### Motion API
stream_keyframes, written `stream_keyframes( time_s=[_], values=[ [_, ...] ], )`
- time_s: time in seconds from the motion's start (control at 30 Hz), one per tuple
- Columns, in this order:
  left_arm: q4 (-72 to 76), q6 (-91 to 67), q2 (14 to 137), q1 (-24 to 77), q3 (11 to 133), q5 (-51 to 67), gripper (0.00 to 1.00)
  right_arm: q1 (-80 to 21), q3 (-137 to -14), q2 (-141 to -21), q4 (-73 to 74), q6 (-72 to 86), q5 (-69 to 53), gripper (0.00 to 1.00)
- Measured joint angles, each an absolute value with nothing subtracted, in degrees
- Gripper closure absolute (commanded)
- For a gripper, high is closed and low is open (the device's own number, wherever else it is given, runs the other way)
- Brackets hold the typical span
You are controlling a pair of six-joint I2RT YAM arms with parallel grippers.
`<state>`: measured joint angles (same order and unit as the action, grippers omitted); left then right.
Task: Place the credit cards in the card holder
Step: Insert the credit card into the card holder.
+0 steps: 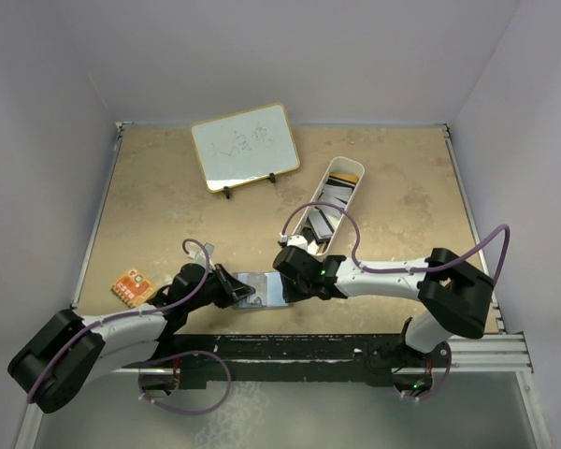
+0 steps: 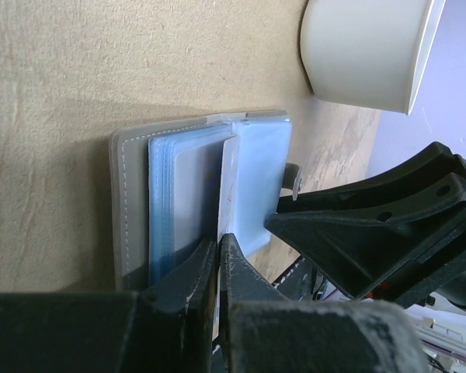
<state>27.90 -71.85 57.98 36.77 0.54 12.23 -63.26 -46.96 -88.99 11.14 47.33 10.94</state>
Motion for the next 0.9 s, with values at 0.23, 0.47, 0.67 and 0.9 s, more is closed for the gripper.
stream_keyframes(
  time_s=[0.23, 0.47, 0.67, 0.9],
  values=[
    [27.88, -72.42, 57.89, 37.10, 0.54, 12.10, 1.00, -63.26, -46.85, -89.84, 10.26, 47.68, 10.96, 0.73],
    [28.21, -72.82, 59.81, 38.81, 0.75, 11.27, 1.00, -63.26, -46.52, -89.86, 9.56, 48.01, 10.85, 0.74],
    [29.23, -72.88, 60.77, 39.51, 1.06, 10.41, 1.00, -63.26, -46.17, -89.78, 9.13, 48.34, 10.87, 0.75],
    [24.23, -71.35, 57.49, 39.79, 2.44, 6.61, 1.00, -63.26, -45.67, -89.60, 7.88, 48.80, 10.83, 0.75]
  ],
)
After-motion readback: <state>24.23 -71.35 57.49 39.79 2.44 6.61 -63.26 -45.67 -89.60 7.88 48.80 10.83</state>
